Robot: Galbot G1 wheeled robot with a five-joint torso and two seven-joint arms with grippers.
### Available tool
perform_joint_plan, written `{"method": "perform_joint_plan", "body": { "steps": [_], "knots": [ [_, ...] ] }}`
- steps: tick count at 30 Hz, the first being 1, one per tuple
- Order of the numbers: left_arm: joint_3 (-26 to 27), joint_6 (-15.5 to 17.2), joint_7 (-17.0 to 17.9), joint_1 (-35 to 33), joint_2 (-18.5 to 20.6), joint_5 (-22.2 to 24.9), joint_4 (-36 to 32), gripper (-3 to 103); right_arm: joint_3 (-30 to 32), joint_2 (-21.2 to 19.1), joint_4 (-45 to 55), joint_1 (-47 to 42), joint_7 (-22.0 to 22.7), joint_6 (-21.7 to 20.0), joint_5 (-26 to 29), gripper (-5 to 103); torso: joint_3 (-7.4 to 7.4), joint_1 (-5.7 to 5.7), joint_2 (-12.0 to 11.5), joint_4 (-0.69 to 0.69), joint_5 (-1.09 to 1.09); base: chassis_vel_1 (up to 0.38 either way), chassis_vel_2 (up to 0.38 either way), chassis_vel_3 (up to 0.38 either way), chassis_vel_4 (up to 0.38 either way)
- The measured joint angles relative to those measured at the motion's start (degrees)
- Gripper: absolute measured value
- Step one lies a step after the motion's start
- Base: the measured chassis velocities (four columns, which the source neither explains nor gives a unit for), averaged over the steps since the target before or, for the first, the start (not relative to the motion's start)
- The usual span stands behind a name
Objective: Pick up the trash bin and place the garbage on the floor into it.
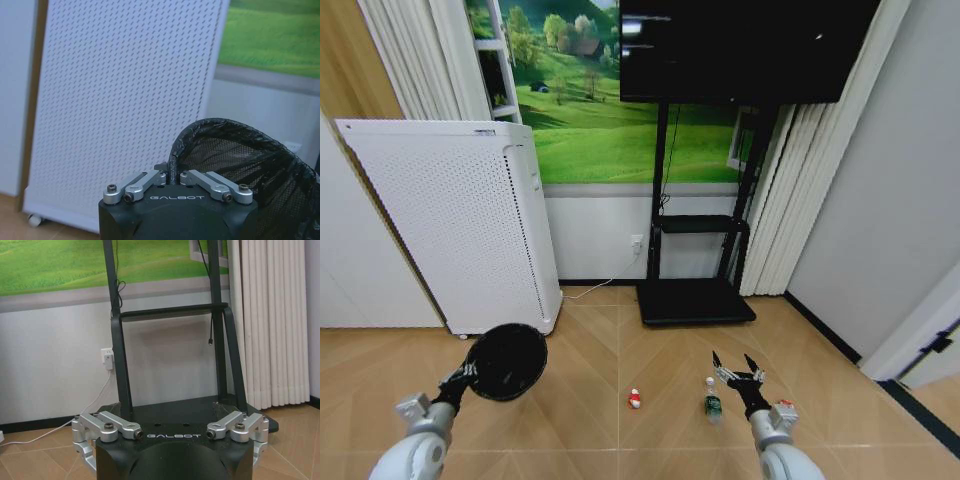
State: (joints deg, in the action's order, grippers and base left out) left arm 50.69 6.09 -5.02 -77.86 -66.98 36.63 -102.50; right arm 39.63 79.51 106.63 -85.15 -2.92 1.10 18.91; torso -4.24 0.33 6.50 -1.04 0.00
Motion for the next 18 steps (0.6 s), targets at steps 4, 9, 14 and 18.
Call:
{"method": "perform_joint_plan", "body": {
  "steps": [4, 9, 14, 18],
  "knots": [
    [-1.47, -0.13, -2.22, 0.71, 2.54, 1.91, -2.86, 7, -0.13, 1.03, 1.16, -0.23, 3.2, -4.21, 0.29, 100, 0.0, 0.0, 0.01, 0.01, 0.0, 0.0, 0.0, 0.0, 0.0],
    [-2.46, 0.19, -3.29, 1.36, 5.16, 2.59, -5.31, 7, -0.39, 2.26, 0.91, -0.21, 3.74, -5.39, -0.22, 100, -0.01, 0.0, 0.02, 0.02, 0.0, 0.0, 0.0, 0.0, 0.0],
    [-2.83, 1.01, -2.95, 1.67, 6.1, 2.59, -6.21, 7, -0.53, 2.4, 0.67, -0.35, 3.09, -5.48, -0.33, 100, -0.01, 0.0, 0.03, 0.01, 0.0, 0.0, 0.0, 0.0, 0.0],
    [-2.84, 1.29, -2.64, 1.21, 6.11, 2.32, -6.46, 7, -0.44, 1.99, 0.37, -0.34, 2.57, -4.92, -0.68, 100, -0.01, 0.0, 0.03, 0.02, 0.01, 0.0, 0.0, 0.0, 0.0]
  ]
}}
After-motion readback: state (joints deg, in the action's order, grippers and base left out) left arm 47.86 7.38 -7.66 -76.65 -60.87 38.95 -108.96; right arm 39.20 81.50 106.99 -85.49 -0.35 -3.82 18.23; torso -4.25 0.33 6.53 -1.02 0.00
